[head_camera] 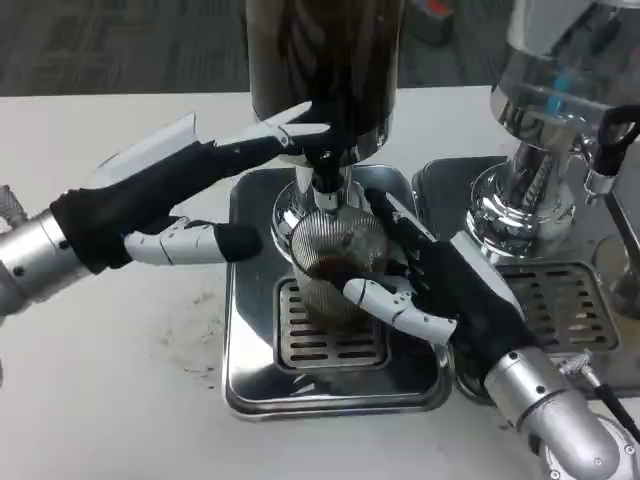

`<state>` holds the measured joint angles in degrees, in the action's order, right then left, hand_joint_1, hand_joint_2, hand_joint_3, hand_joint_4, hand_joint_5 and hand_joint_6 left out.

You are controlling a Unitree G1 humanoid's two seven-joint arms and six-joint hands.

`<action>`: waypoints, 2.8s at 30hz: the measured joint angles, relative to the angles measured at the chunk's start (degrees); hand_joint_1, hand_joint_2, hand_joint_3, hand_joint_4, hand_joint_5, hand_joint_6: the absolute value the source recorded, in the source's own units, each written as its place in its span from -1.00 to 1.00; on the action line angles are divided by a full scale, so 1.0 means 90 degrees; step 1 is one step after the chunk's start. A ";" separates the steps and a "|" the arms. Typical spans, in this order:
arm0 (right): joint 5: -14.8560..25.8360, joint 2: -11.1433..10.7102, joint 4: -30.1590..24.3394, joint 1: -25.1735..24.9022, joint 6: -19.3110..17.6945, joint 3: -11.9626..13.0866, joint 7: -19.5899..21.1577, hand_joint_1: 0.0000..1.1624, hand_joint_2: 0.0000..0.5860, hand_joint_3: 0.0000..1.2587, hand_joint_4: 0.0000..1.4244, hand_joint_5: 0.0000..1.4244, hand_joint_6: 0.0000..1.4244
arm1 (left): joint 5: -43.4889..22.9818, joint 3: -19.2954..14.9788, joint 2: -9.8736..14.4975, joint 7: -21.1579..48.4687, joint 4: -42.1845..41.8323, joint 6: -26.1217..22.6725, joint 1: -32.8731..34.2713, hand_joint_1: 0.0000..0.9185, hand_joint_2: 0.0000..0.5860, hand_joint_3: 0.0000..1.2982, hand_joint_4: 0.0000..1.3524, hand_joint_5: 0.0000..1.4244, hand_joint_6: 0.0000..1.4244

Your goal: Grasp the cup under the faucet to collect the drink, then remove the cup.

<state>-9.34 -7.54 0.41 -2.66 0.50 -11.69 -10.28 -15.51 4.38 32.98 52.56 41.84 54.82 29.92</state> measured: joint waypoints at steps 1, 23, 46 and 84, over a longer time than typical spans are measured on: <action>0.0000 0.0000 0.0000 0.0000 -0.0003 0.0001 0.0000 -0.05 -0.21 -0.94 -1.00 -1.00 -0.77 | -0.0004 -0.0026 -0.0014 0.0040 0.0009 -0.0016 0.0002 -1.00 -0.78 -0.91 -1.00 -0.96 -0.83; 0.0000 0.0016 0.0212 -0.0065 -0.0193 0.0033 0.0001 -0.04 -0.22 -0.93 -1.00 -1.00 -0.77 | -0.0210 -0.0643 -0.0266 0.0711 0.0044 -0.0386 0.0070 -1.00 -0.76 -1.00 -1.00 -0.96 -0.84; 0.0000 0.0059 0.0252 -0.0100 -0.0203 0.0037 0.0008 -0.04 -0.22 -0.92 -1.00 -1.00 -0.77 | -0.0490 -0.0867 -0.0310 0.0924 -0.0161 -0.0521 0.0164 -1.00 -0.76 -1.00 -1.00 -0.95 -0.82; 0.0061 0.0016 0.0180 -0.0028 -0.0265 0.0062 0.0007 0.09 -0.31 -1.00 -1.00 -1.00 -0.84 | -0.0976 -0.1498 -0.0455 0.1026 -0.1188 -0.1323 -0.0892 -1.00 -0.69 -0.95 -1.00 -0.88 -0.77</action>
<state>-8.78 -7.40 2.03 -2.92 -1.89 -11.13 -10.21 -24.30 -9.10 28.88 61.80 31.15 42.92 21.89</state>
